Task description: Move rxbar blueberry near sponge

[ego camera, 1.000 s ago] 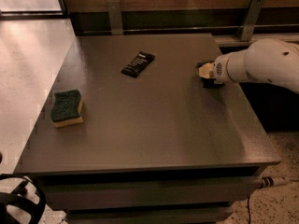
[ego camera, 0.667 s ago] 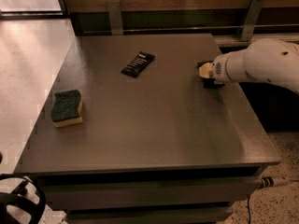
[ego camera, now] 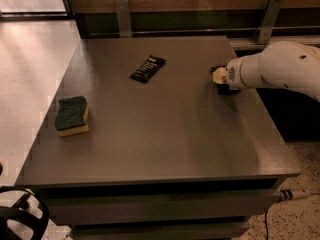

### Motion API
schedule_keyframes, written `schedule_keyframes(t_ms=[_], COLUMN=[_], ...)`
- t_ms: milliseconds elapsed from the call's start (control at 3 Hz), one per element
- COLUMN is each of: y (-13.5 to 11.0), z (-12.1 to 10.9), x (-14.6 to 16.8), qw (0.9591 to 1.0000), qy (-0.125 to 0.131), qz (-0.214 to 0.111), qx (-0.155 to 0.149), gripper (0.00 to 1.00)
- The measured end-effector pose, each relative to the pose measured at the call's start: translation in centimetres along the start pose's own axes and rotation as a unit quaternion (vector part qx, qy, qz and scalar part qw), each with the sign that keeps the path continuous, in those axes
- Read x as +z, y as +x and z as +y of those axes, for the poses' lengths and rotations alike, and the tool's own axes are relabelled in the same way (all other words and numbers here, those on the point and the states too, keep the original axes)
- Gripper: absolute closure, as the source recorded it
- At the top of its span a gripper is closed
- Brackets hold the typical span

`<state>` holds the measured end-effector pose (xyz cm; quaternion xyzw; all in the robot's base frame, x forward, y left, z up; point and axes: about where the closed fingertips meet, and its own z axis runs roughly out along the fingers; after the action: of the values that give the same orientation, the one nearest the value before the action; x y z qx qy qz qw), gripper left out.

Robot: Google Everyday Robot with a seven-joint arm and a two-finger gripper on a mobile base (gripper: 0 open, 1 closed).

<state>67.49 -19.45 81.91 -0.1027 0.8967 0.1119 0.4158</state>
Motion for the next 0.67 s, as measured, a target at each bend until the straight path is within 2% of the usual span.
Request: schedule_keyframes(t_ms=[667], y=[-1.9], z=[-0.5], x=[-3.3], qw=[0.9996], qy=[-0.006], qz=[-0.016], qx=[-0.022], gripper=[1.0])
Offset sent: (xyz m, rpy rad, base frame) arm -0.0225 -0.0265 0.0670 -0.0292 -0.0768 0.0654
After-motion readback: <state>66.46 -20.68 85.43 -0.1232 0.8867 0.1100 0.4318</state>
